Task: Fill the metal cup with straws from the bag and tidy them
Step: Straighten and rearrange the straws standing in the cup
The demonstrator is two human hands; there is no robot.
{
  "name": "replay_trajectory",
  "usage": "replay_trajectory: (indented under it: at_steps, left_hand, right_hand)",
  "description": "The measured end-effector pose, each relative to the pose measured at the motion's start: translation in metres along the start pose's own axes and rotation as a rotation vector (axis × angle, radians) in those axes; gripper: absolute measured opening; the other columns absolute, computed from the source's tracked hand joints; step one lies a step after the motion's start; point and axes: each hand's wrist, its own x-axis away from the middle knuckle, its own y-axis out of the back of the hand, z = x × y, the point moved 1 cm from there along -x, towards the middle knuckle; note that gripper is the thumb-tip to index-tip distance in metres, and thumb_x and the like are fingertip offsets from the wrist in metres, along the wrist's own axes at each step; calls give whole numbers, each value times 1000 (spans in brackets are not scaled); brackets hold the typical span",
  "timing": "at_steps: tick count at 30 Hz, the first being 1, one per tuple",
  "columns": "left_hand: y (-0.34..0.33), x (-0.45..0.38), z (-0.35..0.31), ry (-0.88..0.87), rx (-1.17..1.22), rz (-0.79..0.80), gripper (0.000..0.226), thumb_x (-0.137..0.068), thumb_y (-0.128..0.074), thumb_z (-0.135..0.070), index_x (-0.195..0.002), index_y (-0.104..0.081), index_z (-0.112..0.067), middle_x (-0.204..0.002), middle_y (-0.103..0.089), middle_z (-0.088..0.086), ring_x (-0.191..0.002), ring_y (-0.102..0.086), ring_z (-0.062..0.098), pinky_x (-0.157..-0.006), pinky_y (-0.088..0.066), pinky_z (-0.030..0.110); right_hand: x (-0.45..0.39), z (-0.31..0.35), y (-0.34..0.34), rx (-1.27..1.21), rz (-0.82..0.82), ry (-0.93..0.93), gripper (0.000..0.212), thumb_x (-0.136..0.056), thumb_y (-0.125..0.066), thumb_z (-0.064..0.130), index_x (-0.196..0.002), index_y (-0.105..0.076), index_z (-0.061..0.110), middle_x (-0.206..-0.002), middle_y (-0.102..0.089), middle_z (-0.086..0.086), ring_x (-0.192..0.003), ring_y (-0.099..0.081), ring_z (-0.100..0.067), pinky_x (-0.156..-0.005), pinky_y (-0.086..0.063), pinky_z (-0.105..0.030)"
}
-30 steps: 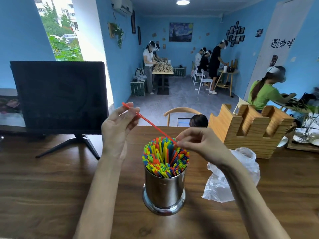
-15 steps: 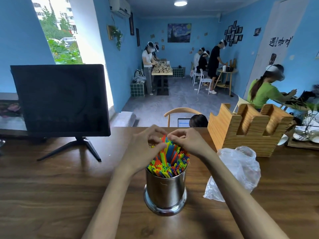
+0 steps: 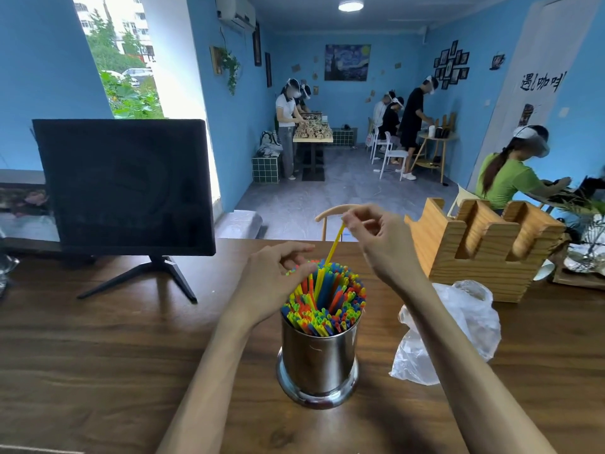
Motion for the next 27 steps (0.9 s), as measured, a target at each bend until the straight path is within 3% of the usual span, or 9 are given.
replay_trajectory:
  at_steps: [3, 5, 8, 12, 16, 19, 24, 27]
  left_hand:
    - [-4, -3, -3, 2, 15, -5, 38, -94, -69, -44, -131, -65, -43, -105, -63, -38, -102, -56, -15, -78, -46, 6]
    - [-5, -6, -6, 3, 18, 21, 36, -96, -65, -47, -132, -65, -43, -102, -59, -47, -107, -53, -22, -84, -47, 8]
    - [-7, -10, -9, -12, 80, 45, 18, -99, -64, -41, -113, -73, -45, -96, -72, -30, -98, -66, -6, -82, -56, 21]
    - [-5, -9, -16, -60, 150, 25, 18, -99, -66, -31, -96, -73, -47, -90, -77, -20, -90, -71, 2, -79, -54, 20]
    - [13, -7, -20, 58, 614, -188, 19, -74, -81, -27, -93, -80, -24, -82, -79, 1, -72, -73, 9, -54, -51, 17]
    - [32, -11, -24, 103, 862, -390, 28, -66, -86, -26, -91, -78, -18, -82, -79, 2, -67, -73, 12, -46, -46, 16]
    - [48, -20, -37, -30, 976, -547, 32, -88, -78, -12, -114, -62, -21, -93, -79, 4, -78, -73, 18, -70, -57, 25]
    - [36, -22, -48, -107, 886, -534, 26, -86, -79, -19, -107, -66, -27, -93, -80, 5, -79, -74, 18, -71, -57, 26]
  right_hand:
    - [2, 27, 17, -173, -89, 154, 11, -103, -61, 24, -93, -65, 27, -86, -74, 8, -71, -68, -7, -60, -50, -24]
    - [4, 41, 25, -319, -131, 206, 10, -105, -57, 18, -96, -62, 20, -91, -76, 2, -68, -68, -12, -55, -47, -21]
    - [5, 49, 33, -518, -198, 193, 12, -107, -52, 14, -97, -59, 16, -90, -76, -1, -66, -68, -19, -55, -51, -21]
    - [5, 41, 38, -655, -275, 114, 11, -107, -51, 13, -99, -58, 13, -87, -76, -3, -64, -66, -18, -59, -55, -24]
    - [6, 20, 43, -644, -299, 6, 11, -105, -54, 9, -111, -63, 6, -83, -77, -2, -63, -67, -13, -63, -57, -25]
    - [13, 7, 38, -573, -189, -35, 14, -100, -60, 5, -104, -72, 11, -77, -75, 0, -64, -65, -14, -66, -57, -26]
    - [29, -3, 25, -312, 287, 30, 11, -87, -77, 13, -97, -78, 15, -90, -79, -2, -86, -73, -19, -79, -58, -27]
    - [35, -5, 10, 13, 464, 123, 9, -83, -84, 17, -88, -81, 24, -87, -78, 9, -87, -67, 2, -78, -47, -14]
